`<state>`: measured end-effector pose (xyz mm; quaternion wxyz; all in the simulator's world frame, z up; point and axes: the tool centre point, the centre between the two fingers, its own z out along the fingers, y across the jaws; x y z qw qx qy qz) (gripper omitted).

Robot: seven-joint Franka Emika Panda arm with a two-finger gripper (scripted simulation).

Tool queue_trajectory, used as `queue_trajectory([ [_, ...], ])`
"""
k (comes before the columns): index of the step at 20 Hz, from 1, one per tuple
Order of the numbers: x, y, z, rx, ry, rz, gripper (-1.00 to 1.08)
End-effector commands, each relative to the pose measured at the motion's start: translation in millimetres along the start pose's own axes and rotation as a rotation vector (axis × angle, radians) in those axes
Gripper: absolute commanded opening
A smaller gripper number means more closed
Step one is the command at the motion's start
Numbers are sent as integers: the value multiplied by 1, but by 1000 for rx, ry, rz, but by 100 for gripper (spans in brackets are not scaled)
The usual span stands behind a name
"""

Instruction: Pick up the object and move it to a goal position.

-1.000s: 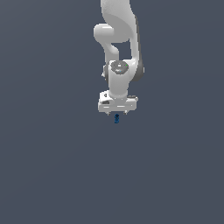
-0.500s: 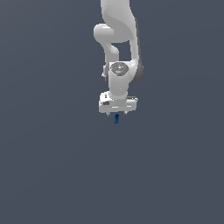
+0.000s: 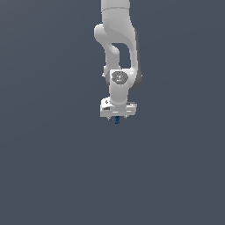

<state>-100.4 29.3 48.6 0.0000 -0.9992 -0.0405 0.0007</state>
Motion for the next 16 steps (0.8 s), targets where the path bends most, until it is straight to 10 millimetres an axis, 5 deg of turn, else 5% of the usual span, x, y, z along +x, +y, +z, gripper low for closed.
queue_trajectory([
  [1,0,0,5,0,1,0,100],
  [3,1,0,6,0,1,0,100],
  [4,1,0,6,0,1,0,-100],
  [16,1,0,4,0,2,0,-100],
])
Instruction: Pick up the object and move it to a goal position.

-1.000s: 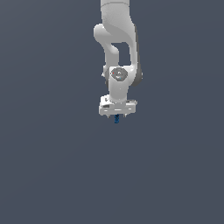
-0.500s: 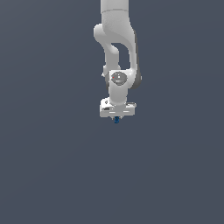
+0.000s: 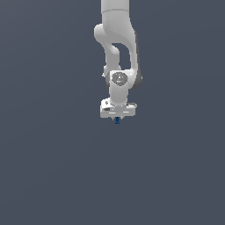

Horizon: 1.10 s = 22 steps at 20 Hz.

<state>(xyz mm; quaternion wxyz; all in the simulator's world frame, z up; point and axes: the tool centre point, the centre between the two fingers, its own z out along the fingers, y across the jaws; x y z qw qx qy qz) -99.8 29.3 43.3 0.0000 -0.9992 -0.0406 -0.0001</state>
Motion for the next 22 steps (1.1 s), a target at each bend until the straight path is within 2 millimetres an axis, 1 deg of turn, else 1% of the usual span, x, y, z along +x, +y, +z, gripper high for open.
queue_trajectory([
  [1,0,1,-2,0,1,0,-100],
  [6,3,5,-17,0,1,0,-100],
  [11,8,14,-45,0,0,0,-100],
  [16,14,26,-85,1,0,0,-100],
  [22,24,43,-144,2,0,-1,-100],
])
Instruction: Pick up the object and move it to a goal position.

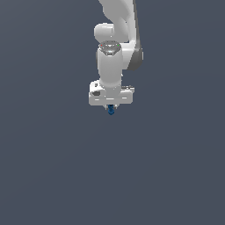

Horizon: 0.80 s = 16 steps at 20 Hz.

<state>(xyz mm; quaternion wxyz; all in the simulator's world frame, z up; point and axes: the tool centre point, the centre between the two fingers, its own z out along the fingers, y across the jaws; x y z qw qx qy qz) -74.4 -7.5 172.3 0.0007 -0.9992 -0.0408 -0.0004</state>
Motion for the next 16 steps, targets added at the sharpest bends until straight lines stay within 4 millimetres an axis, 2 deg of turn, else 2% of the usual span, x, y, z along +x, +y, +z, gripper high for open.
queue_trajectory([
  [1,4,7,-25,0,0,0,-100],
  [16,32,52,-172,0,0,0,-100],
])
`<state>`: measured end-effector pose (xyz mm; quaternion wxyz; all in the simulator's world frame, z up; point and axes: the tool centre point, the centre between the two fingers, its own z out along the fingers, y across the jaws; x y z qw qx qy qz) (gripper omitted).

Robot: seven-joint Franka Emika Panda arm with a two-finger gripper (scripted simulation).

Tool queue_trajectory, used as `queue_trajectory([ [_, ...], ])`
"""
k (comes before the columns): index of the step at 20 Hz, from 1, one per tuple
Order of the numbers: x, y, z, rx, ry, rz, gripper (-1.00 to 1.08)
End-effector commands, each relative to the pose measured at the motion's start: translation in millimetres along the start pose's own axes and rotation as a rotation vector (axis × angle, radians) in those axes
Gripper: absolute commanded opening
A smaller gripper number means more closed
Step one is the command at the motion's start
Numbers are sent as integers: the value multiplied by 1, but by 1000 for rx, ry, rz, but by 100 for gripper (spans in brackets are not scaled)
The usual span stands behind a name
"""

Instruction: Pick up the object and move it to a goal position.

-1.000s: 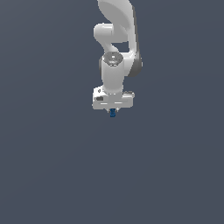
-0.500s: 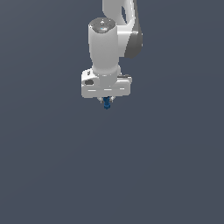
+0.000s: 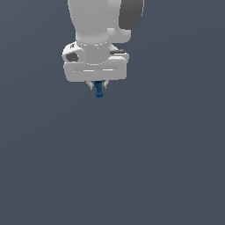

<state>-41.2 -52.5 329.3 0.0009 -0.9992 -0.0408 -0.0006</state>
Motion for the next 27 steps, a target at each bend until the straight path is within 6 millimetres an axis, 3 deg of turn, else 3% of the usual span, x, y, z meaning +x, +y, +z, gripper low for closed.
queue_trajectory([
  [1,4,7,-24,0,-1,0,-100],
  [8,17,24,-79,-1,-1,0,-100],
  [13,24,33,-106,-1,-1,0,-100],
  [20,30,40,-127,-1,-1,0,-100],
  [27,32,41,-133,-2,-1,1,-100],
])
